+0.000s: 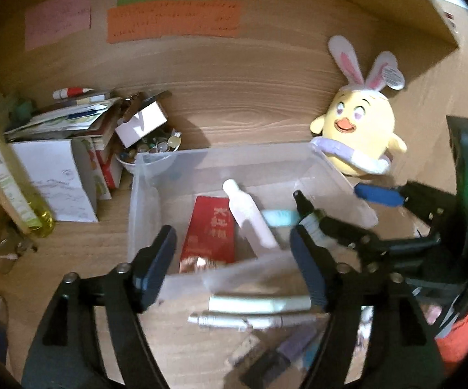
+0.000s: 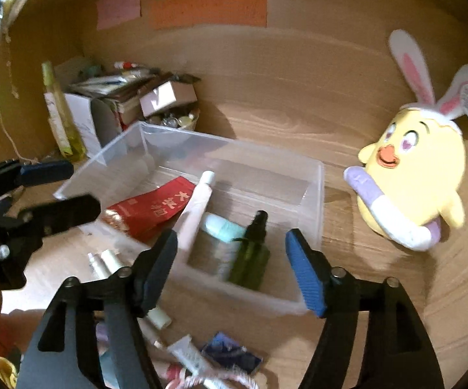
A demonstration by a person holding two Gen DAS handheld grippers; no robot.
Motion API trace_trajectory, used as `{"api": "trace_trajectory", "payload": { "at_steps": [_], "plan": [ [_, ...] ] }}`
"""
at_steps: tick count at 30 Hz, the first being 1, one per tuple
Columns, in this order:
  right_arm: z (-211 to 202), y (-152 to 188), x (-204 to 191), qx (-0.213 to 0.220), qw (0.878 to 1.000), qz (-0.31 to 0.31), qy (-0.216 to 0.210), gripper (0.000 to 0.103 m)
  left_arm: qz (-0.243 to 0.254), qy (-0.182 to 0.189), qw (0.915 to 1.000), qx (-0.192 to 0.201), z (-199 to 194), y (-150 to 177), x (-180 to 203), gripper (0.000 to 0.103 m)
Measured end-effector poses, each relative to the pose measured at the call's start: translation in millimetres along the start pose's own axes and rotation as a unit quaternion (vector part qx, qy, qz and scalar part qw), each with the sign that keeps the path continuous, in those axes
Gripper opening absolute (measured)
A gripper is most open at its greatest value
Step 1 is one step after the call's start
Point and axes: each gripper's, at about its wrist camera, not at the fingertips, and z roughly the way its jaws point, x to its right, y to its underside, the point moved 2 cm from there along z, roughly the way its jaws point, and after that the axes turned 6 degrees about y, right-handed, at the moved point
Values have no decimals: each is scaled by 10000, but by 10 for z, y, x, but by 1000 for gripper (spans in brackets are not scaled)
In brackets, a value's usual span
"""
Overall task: Organize objects
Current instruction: 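Place pink tube in bin with left tool while right tool places green bottle, then grasp purple tube with left tool while right tool grasps white tape roll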
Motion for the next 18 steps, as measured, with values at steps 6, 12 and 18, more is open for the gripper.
{"api": "trace_trajectory", "payload": {
  "at_steps": [6,12,18],
  "plan": [
    [-388,206,74,253,9996,125,-43,75,145,-4,9999,-7,-157,271,99,84],
    [-578,587,117,190,9995,251,-22,76,155,110,9996,-226,-155,631,181,84],
    [-621,957,99,-44,9990,399,-204,76,111,488,9972,-563,-36,906,286,58]
  ]
}}
